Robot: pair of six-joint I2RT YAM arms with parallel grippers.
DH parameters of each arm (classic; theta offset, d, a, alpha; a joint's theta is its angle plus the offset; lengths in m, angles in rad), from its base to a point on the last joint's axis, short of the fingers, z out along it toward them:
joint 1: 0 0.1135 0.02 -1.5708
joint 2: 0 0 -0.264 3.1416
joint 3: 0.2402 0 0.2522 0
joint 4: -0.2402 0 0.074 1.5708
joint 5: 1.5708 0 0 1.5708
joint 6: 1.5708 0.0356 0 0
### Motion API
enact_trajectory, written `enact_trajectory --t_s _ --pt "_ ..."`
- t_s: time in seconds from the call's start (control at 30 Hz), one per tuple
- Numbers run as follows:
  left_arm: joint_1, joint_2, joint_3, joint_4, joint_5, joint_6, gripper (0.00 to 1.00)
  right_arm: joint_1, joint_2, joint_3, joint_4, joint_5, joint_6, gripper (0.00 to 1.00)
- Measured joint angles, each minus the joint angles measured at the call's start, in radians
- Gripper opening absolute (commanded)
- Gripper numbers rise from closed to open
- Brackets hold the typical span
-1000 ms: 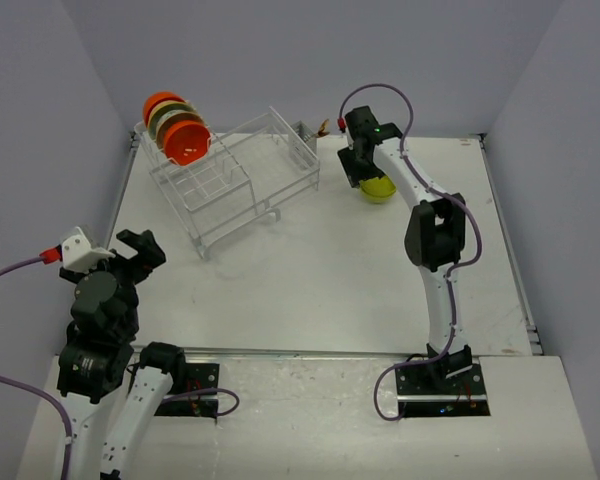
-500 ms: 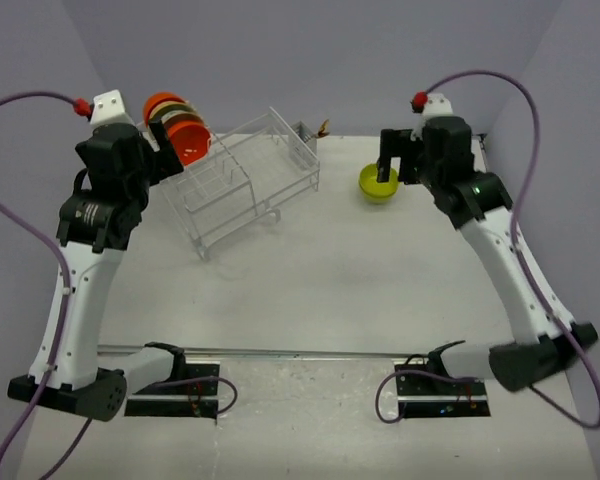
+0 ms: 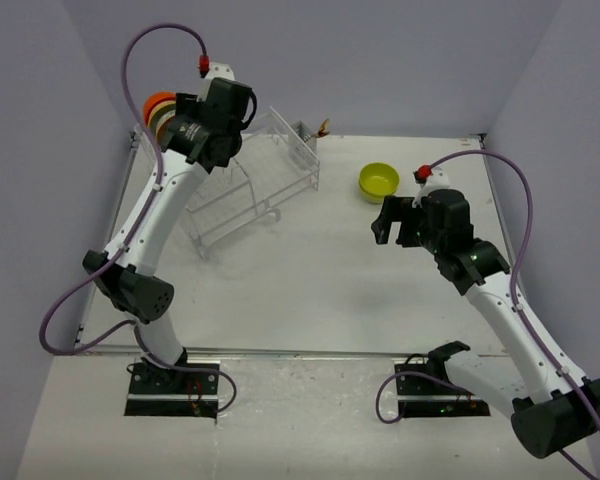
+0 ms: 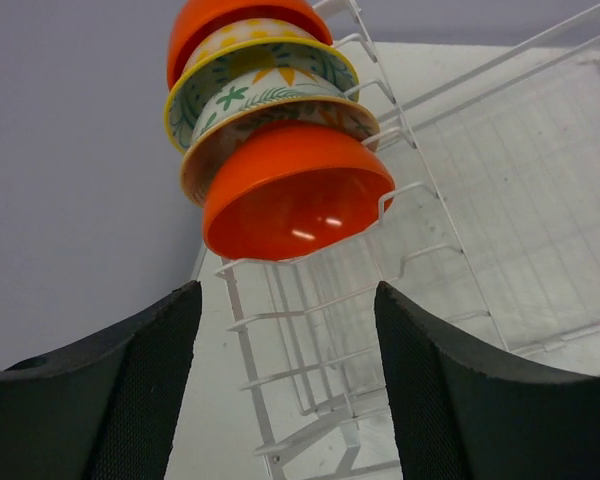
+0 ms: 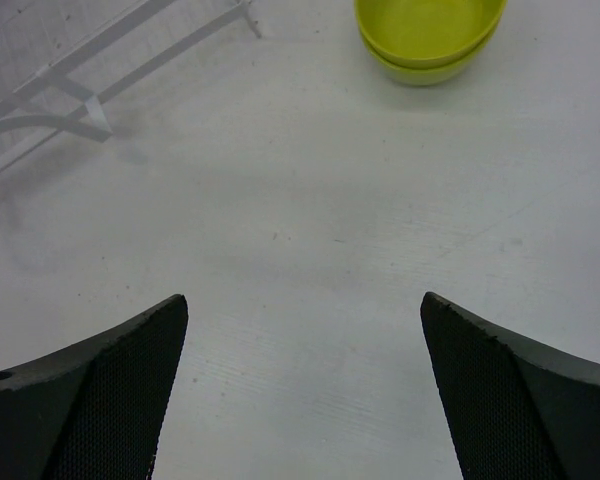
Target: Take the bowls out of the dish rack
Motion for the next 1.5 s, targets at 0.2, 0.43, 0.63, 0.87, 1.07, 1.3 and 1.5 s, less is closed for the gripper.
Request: enact_trajectory --t_s 0.2,0.43,0.63,0.87,1.07,1.3,1.5 --pt "-0.001 0.05 -0.058 0.063 -0.085 0.138 0.78 0.0 -0.013 -0.023 0.015 -0.008 -0.005 0.99" --pt "0.0 -0.057 -0.284 0.317 -0.102 0.42 0.85 0.0 -0.015 -0.025 0.03 -0.023 -0.009 0.99" --pt "0.023 -0.071 -0.337 0.433 -0.074 0.536 0.82 0.0 -0.033 -0.034 0.032 -0.023 -0.014 0.99" --pt "0.097 -0.071 -0.345 0.451 -0.005 0.548 0.64 0.0 -0.032 -0.034 0.032 -0.024 -0.018 0.99" --pt "0.105 -0.056 -0.345 0.461 0.005 0.546 0.54 0.0 -0.033 -0.034 0.032 -0.027 -0.02 0.99" --pt "0.124 -0.047 -0.373 0.489 0.013 0.541 0.51 0.0 -0.035 -0.034 0.033 -0.042 -0.02 0.99" --pt "0.15 -0.035 -0.383 0.507 0.031 0.541 0.46 0.0 -0.039 -0.038 0.04 -0.046 -0.021 0.99"
